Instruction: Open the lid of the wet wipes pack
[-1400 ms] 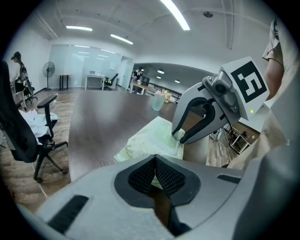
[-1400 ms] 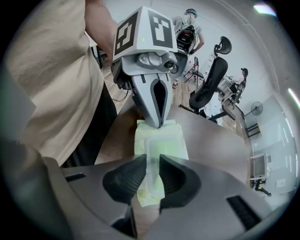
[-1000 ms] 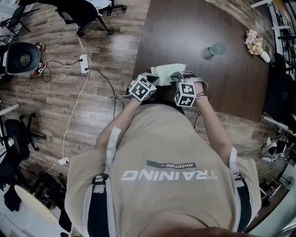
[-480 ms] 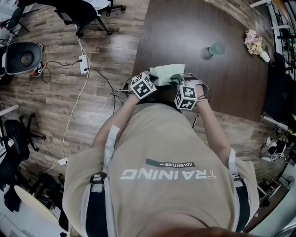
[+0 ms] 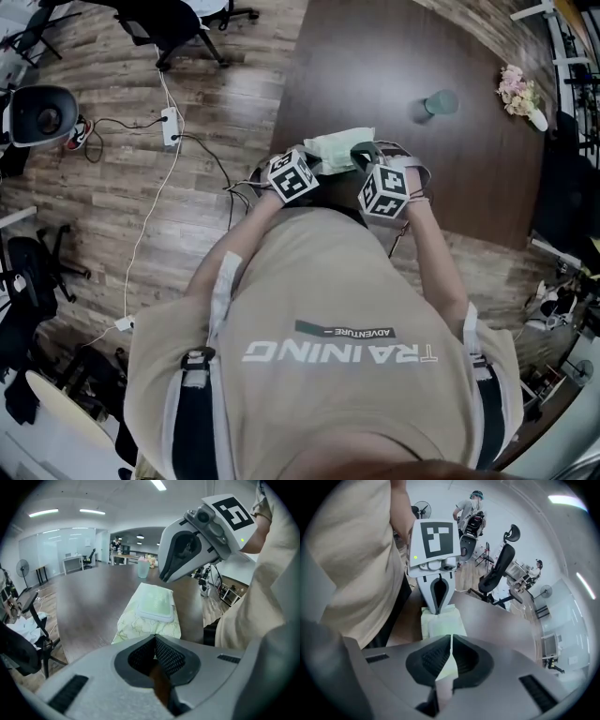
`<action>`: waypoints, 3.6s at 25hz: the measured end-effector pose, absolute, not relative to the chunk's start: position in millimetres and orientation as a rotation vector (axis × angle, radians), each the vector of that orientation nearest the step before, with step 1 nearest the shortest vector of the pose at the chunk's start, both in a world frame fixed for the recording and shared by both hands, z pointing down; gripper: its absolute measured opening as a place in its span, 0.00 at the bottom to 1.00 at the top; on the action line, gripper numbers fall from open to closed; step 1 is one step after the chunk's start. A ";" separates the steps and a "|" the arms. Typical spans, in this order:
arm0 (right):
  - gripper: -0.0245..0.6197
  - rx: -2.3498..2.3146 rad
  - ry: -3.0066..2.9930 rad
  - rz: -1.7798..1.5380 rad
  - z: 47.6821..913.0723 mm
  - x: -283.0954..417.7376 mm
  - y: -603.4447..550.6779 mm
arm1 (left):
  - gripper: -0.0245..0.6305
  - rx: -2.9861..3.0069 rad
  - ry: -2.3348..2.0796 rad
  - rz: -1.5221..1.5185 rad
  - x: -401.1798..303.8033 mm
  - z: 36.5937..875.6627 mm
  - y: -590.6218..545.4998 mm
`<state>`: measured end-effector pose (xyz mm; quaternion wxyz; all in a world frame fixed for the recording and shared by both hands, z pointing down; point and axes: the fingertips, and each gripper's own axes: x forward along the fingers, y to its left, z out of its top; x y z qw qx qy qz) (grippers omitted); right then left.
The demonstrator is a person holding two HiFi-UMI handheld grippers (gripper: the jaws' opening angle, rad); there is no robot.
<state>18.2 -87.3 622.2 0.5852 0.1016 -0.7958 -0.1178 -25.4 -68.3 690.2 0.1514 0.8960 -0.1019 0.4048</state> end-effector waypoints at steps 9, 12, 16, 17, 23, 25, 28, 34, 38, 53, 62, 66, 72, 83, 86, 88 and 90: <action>0.26 0.128 -1.775 -0.345 666.1 32.2 -71.5 | 0.05 2.555 -0.302 1.126 -23.4 690.5 -70.0; 0.28 0.129 -1.783 -0.380 664.6 31.5 -71.5 | 0.05 2.551 -0.298 1.133 -22.7 690.9 -68.9; 0.27 0.120 -1.772 -0.406 662.9 29.5 -73.2 | 0.05 2.547 -0.302 1.122 -22.9 689.9 -71.3; 0.26 0.123 -1.775 -0.396 662.7 28.7 -73.5 | 0.05 2.546 -0.305 1.121 -23.2 689.7 -71.2; 0.19 0.096 -1.808 -0.340 660.0 27.4 -69.2 | 0.05 2.549 -0.307 1.132 -24.7 691.5 -70.1; 0.18 0.082 -1.813 -0.320 659.7 27.3 -69.3 | 0.05 2.547 -0.305 1.134 -24.7 691.3 -70.1; 0.17 0.059 -1.825 -0.274 657.1 27.7 -68.5 | 0.05 2.551 -0.305 1.145 -24.1 691.7 -68.9; 0.13 0.053 -1.860 -0.217 643.1 27.1 -72.9 | 0.05 2.547 -0.305 1.143 -25.3 693.0 -69.2; 0.13 0.062 -1.858 -0.210 639.6 27.0 -73.2 | 0.05 2.548 -0.302 1.141 -24.7 692.0 -69.7; 0.11 0.247 -2.033 -0.054 610.8 25.9 -103.2 | 0.05 2.513 -0.298 1.193 -23.0 693.5 -70.2; 0.11 0.301 -2.134 0.053 605.3 20.7 -127.0 | 0.05 2.414 -0.310 1.282 -24.5 695.9 -70.6; 0.11 0.300 -2.175 0.078 605.5 22.8 -129.2 | 0.05 2.369 -0.324 1.340 -22.0 698.0 -70.1; 0.11 0.328 -2.274 0.070 606.2 18.4 -139.0 | 0.05 2.343 -0.353 1.412 -24.5 698.6 -66.3; 0.11 0.315 -2.330 0.045 616.4 10.6 -167.9 | 0.05 2.306 -0.477 1.482 -30.3 707.0 -65.1; 0.11 0.292 -2.333 0.065 623.9 5.9 -180.8 | 0.05 2.284 -0.466 1.460 -30.5 707.1 -69.6; 0.11 0.272 -2.334 0.093 630.4 4.2 -185.1 | 0.05 2.270 -0.456 1.461 -29.8 707.6 -70.2; 0.11 0.259 -2.338 0.138 635.5 4.1 -186.7 | 0.05 2.261 -0.449 1.462 -29.2 706.5 -69.3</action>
